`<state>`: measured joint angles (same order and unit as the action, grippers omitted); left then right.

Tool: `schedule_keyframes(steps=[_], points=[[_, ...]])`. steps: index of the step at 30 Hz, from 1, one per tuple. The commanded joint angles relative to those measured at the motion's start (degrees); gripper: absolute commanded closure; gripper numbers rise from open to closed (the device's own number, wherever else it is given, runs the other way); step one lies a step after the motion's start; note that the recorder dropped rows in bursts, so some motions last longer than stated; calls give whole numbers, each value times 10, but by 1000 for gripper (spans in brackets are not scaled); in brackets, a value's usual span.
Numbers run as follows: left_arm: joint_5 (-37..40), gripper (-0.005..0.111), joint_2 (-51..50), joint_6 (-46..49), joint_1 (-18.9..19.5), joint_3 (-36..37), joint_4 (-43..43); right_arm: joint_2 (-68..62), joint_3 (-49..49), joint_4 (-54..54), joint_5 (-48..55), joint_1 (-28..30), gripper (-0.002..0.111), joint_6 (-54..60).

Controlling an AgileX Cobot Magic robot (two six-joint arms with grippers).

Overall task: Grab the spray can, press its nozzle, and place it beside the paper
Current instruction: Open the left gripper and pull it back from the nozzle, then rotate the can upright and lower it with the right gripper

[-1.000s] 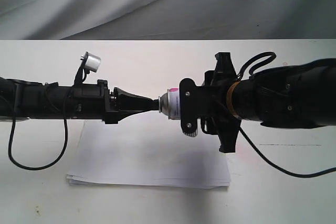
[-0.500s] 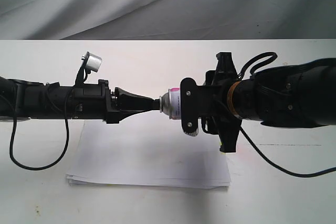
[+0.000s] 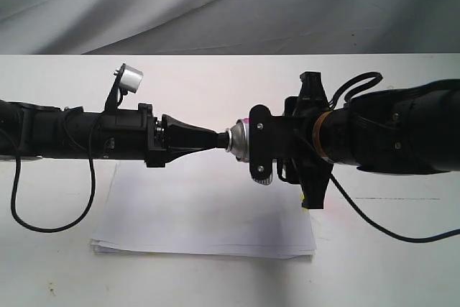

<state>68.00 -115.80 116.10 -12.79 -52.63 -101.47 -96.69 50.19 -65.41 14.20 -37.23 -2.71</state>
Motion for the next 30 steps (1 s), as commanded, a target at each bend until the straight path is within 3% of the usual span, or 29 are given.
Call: schedule_keyframes(steps=[1,12,22,24,30], points=[[20,107,3,-11,-15,3,15,9,6,3,-72,-6,108,-9],[20,107,53,-17,-15,3,15,9,6,3,-73,-6,108,-9],[20,107,77,-24,-13,3,15,11,6,76,-81,-6,108,-9],[20,107,104,-26,6,3,15,24,6,95,-97,-6,108,-9],[10,107,228,-86,110,3,16,84,6,183,-109,-6,108,-27]])
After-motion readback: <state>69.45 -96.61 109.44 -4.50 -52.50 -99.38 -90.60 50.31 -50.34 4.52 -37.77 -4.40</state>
